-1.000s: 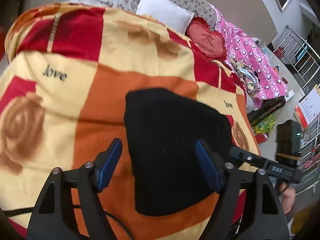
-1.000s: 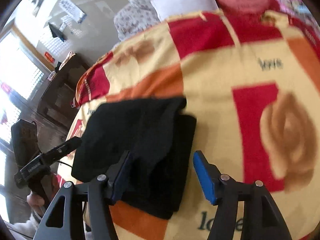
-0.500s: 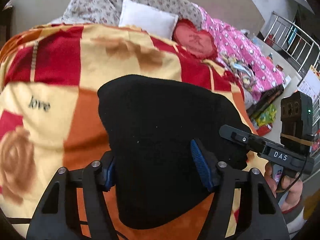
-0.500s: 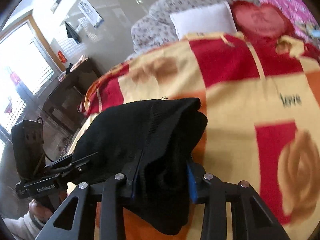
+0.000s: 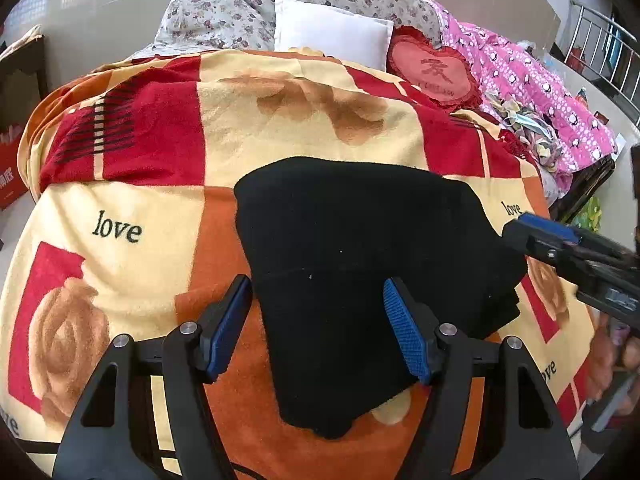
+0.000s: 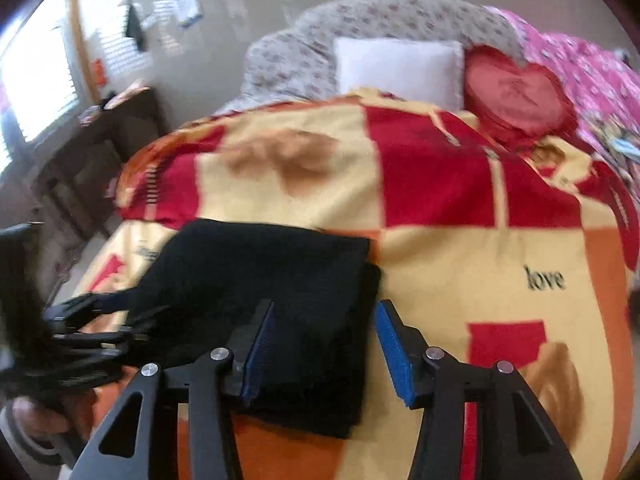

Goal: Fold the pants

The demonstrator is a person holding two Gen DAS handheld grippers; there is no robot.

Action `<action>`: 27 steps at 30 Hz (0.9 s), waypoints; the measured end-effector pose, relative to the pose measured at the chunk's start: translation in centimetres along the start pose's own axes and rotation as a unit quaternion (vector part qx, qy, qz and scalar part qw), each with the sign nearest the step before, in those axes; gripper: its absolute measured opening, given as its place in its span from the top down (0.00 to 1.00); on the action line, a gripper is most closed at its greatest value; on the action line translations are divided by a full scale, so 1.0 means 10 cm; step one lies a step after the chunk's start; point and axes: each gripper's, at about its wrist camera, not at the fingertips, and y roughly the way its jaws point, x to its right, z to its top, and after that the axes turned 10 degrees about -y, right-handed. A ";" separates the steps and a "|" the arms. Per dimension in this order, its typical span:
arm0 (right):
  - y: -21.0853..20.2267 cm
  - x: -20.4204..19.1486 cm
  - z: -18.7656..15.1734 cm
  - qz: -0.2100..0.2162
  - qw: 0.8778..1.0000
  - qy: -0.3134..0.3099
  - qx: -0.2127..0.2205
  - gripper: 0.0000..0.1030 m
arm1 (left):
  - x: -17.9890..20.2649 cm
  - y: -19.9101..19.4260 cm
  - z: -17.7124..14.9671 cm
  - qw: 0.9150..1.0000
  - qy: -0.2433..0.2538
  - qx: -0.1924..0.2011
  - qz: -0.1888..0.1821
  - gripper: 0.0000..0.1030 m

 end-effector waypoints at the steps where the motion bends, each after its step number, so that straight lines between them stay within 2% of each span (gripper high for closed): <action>1: 0.00 -0.05 0.03 0.011 1.000 -0.007 0.001 0.53 | 0.00 0.01 -0.01 1.000 0.000 -0.001 0.001 0.34; 3: 0.06 -0.19 0.05 0.013 0.999 -0.030 -0.010 0.54 | -0.01 0.04 -0.03 1.000 -0.006 0.002 0.000 0.34; 7: 0.27 -0.31 -0.15 -0.020 0.997 -0.049 -0.047 0.57 | -0.01 0.04 -0.03 1.000 -0.009 0.002 -0.002 0.34; 11: 0.21 -0.33 -0.35 -0.028 0.998 -0.051 -0.030 0.57 | 0.04 0.01 -0.06 1.000 0.002 0.010 0.007 0.34; 13: 0.15 -0.32 -0.30 -0.025 0.998 -0.048 -0.030 0.58 | 0.07 -0.03 -0.07 1.000 0.008 0.015 0.017 0.34; 19: -0.08 -0.27 -0.12 -0.032 0.999 -0.024 0.017 0.58 | 0.08 -0.20 -0.06 0.997 0.014 0.052 0.061 0.34; 27: -0.09 -0.28 -0.10 -0.036 0.999 -0.003 0.013 0.57 | 0.14 -0.31 -0.09 0.989 0.033 0.072 0.123 0.34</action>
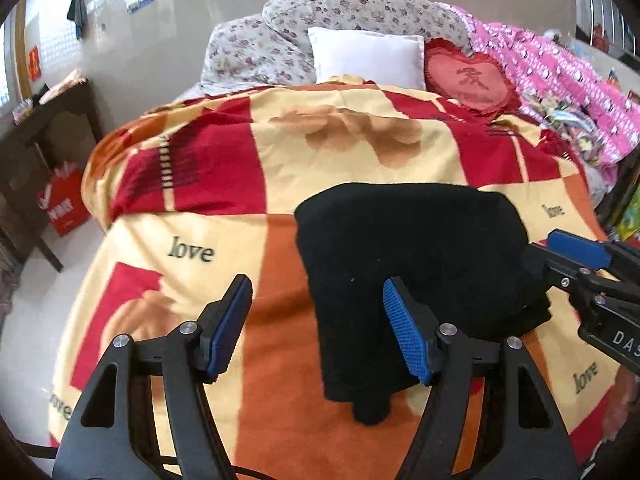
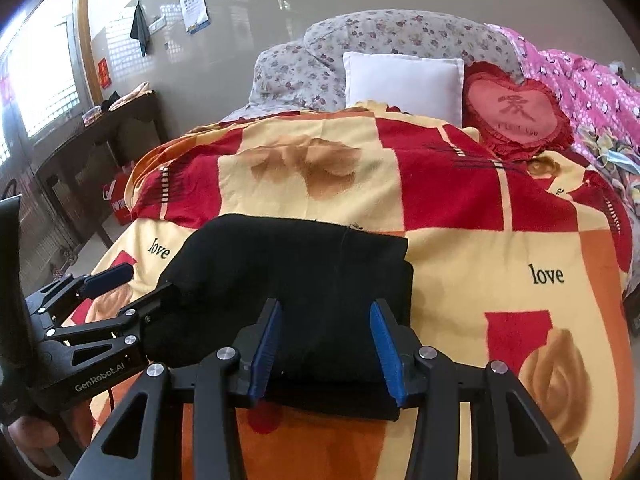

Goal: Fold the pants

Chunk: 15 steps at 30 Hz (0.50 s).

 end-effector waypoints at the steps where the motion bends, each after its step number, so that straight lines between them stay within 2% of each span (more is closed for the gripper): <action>1: 0.00 0.00 -0.01 0.000 1.000 0.001 -0.001 0.57 | 0.00 -0.01 -0.01 1.000 0.001 0.001 0.003 0.34; 4: -0.01 0.00 -0.03 0.001 1.000 0.001 -0.005 0.57 | -0.01 -0.05 -0.02 1.000 -0.002 0.005 -0.006 0.34; 10: -0.02 0.04 -0.07 -0.001 1.000 0.005 -0.013 0.56 | 0.01 -0.10 -0.03 1.000 0.000 0.016 -0.001 0.34; 15: 0.00 0.04 -0.10 0.006 1.000 0.011 -0.018 0.56 | 0.05 -0.10 -0.06 0.999 0.010 0.024 0.019 0.34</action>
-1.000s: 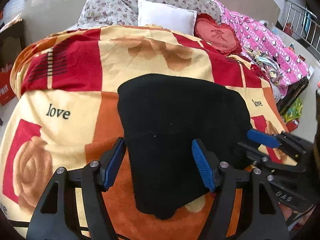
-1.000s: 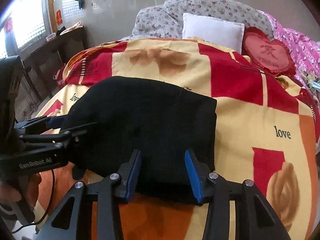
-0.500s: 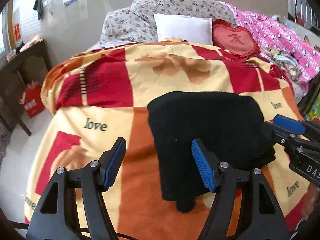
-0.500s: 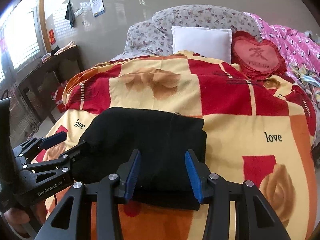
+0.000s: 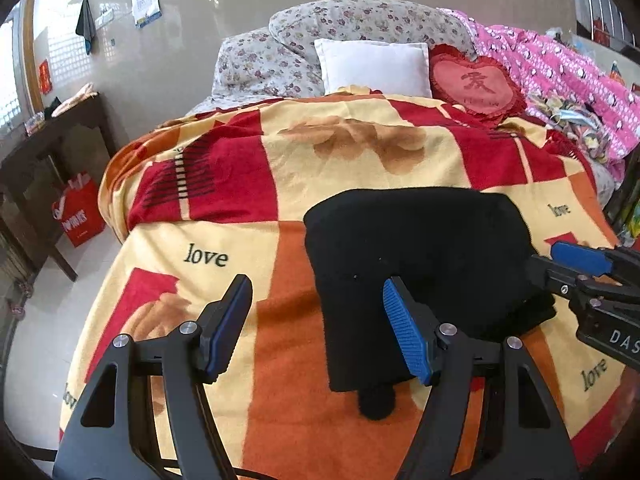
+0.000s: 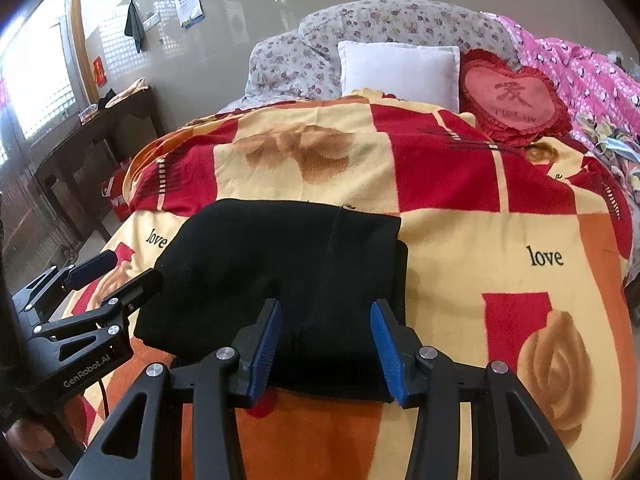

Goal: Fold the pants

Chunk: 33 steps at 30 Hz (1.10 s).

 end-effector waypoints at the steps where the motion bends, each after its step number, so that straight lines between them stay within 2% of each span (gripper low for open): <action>1: 0.01 0.00 0.00 0.001 1.000 0.001 -0.002 0.56 | 0.00 0.01 -0.01 1.000 0.002 -0.003 -0.003 0.34; 3: 0.02 -0.02 -0.01 0.003 1.000 -0.001 -0.003 0.56 | 0.00 0.02 -0.02 1.000 0.001 -0.005 -0.005 0.34; 8: 0.03 -0.05 -0.02 0.006 1.000 -0.004 -0.004 0.56 | 0.03 0.03 -0.06 1.000 0.010 -0.003 0.023 0.32; 18: 0.06 -0.08 -0.03 0.009 1.000 -0.006 -0.009 0.56 | 0.02 0.06 -0.09 1.000 0.002 -0.011 0.006 0.32; 33: 0.07 -0.07 -0.04 0.010 1.000 -0.004 -0.010 0.56 | 0.02 0.06 -0.09 1.000 0.003 -0.011 0.006 0.32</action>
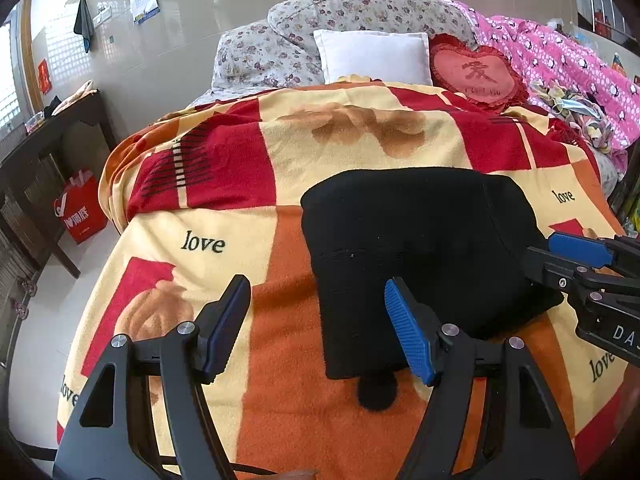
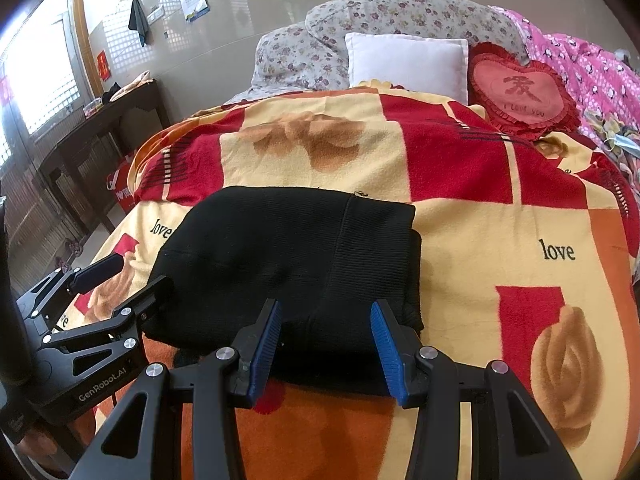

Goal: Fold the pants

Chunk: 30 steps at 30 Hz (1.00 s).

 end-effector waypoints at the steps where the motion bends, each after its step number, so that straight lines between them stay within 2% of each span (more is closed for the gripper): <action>1: 0.00 0.00 0.00 0.000 1.000 -0.001 0.000 0.56 | 0.00 0.00 0.00 1.000 0.000 0.000 -0.001 0.32; 30: 0.05 -0.02 -0.01 0.003 1.000 0.003 0.000 0.56 | 0.02 0.01 -0.03 1.000 -0.004 -0.006 -0.007 0.32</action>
